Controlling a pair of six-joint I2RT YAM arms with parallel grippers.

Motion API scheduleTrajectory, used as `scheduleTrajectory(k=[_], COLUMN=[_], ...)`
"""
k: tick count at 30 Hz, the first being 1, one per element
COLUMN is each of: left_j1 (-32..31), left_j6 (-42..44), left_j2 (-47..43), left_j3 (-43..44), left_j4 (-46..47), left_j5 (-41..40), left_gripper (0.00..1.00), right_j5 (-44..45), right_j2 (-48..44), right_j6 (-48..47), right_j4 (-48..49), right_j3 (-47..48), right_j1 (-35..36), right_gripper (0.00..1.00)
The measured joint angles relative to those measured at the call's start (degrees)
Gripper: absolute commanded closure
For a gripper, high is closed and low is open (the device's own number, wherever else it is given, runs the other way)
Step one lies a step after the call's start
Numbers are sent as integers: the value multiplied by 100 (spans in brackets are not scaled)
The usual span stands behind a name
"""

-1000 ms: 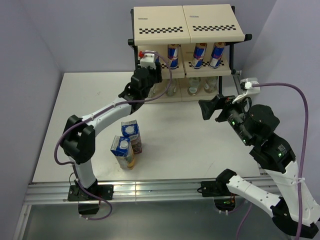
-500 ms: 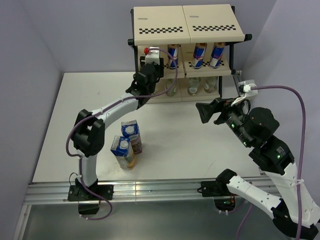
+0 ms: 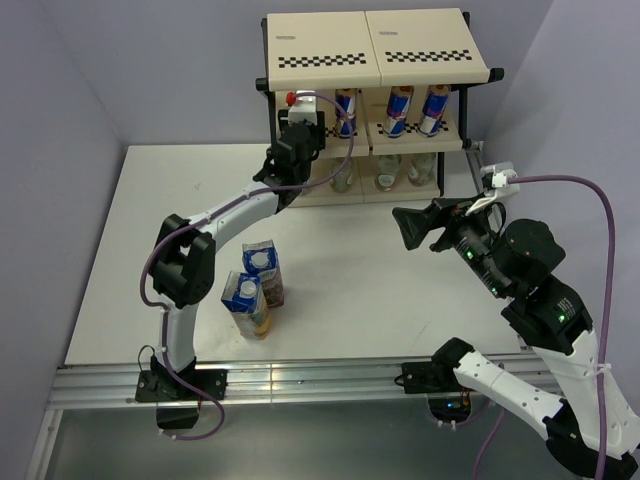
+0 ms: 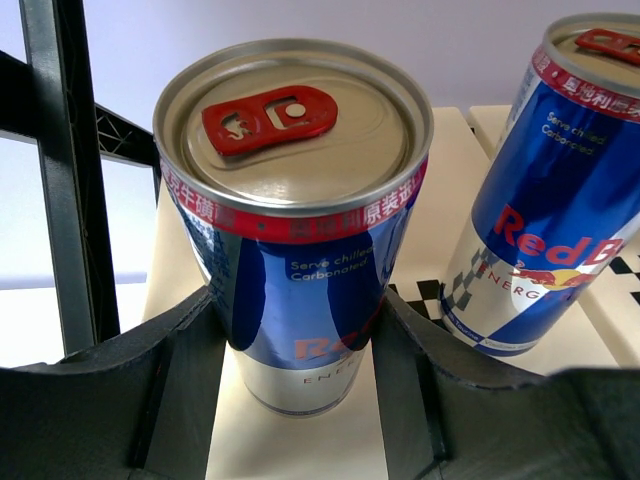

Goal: Place and organize the beverage onto the shelf
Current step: Place the drink on the shelf.

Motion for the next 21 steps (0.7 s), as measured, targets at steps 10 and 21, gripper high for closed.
scheduleTrajectory(k=[10, 21], left_j1=[9, 11], left_j6=[26, 15], left_j2=[101, 101], left_j3=[155, 146], left_j4=[-98, -96], left_j5=[-35, -70], left_gripper=[32, 14], right_j5=[-83, -205], right_j2=[0, 0], right_j6=[2, 9], right_j4=[4, 4], right_j3=[-2, -2], right_j1=[0, 0], right_gripper=[0, 0])
